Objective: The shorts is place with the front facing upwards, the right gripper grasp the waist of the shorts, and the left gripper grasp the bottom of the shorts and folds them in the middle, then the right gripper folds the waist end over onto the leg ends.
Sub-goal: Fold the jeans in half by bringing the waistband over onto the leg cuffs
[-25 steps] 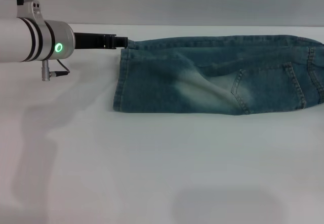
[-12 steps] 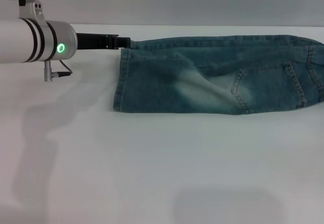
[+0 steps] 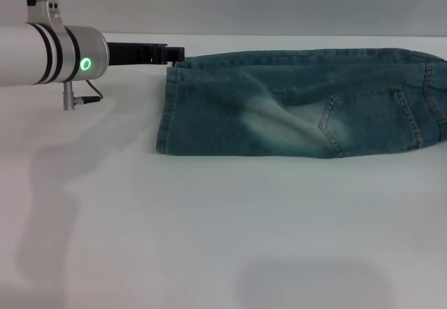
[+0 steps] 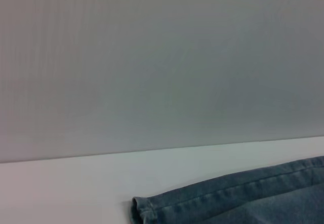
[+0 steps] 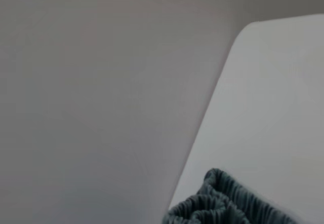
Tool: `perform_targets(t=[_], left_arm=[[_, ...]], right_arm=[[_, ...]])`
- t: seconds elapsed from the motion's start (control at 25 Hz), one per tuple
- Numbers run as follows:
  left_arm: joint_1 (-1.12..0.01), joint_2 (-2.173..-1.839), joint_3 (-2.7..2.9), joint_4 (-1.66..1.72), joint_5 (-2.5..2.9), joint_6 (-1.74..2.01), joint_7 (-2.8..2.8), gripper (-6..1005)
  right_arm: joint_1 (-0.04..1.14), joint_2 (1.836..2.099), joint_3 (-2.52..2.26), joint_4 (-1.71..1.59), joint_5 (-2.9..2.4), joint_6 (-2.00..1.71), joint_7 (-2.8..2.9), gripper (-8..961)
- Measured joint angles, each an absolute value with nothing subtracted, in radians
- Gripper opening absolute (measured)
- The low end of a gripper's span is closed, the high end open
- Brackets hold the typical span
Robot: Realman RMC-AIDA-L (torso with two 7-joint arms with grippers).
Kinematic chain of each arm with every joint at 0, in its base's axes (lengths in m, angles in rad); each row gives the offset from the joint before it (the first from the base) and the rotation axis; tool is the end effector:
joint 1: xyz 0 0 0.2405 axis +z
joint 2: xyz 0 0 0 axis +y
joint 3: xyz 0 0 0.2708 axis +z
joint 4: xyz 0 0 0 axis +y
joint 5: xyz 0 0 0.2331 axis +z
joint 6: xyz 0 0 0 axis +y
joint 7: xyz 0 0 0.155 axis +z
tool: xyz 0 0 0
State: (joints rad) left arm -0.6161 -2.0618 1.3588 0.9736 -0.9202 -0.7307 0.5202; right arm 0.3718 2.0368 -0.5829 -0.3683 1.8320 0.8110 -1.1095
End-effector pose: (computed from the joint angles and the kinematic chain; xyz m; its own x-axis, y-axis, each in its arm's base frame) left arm -0.2098 0.4728 -0.0280 0.5737 0.6425 0.5080 0.8141 -0.3795 -0.4395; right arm 0.4450 0.3591 0.0391 -0.4236 -0.1944 -0.8848 -0.8901 0.2706 0.3667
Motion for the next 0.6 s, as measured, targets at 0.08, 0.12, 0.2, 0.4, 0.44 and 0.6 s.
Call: perform_targets(t=[0.08,0.12,0.2,0.4,0.44,0.6], left_arm=[[-0.615,-2.062,1.36,0.974,-0.921,-0.73,0.52,608],[-0.615,-2.062,1.36,0.974,-0.921,-0.729,0.52,608],[-0.615,-2.062,1.36,0.974,-0.922,-0.726,0.521,608],[-0.615,-2.06,1.36,0.973,-0.924,-0.717,0.522,607],[-0.615,-2.06,1.36,0.973,-0.924,-0.716,0.522,607],[-0.619,-2.06,1.36,0.97,-0.924,-0.711,0.524,607]], right_arm=[[0.373,2.036,-0.583,-0.365,1.832,0.801,-1.108,614],[0.374,2.035,-0.583,-0.363,1.831,0.798,-1.108,614],[0.376,2.033,-0.583,-0.361,1.831,0.794,-1.108,611],[0.378,2.031,-0.584,-0.359,1.828,0.794,-1.104,593],[0.378,2.033,-0.584,-0.361,1.828,0.796,-1.104,590],[0.379,2.035,-0.586,-0.367,1.827,0.798,-1.103,576]])
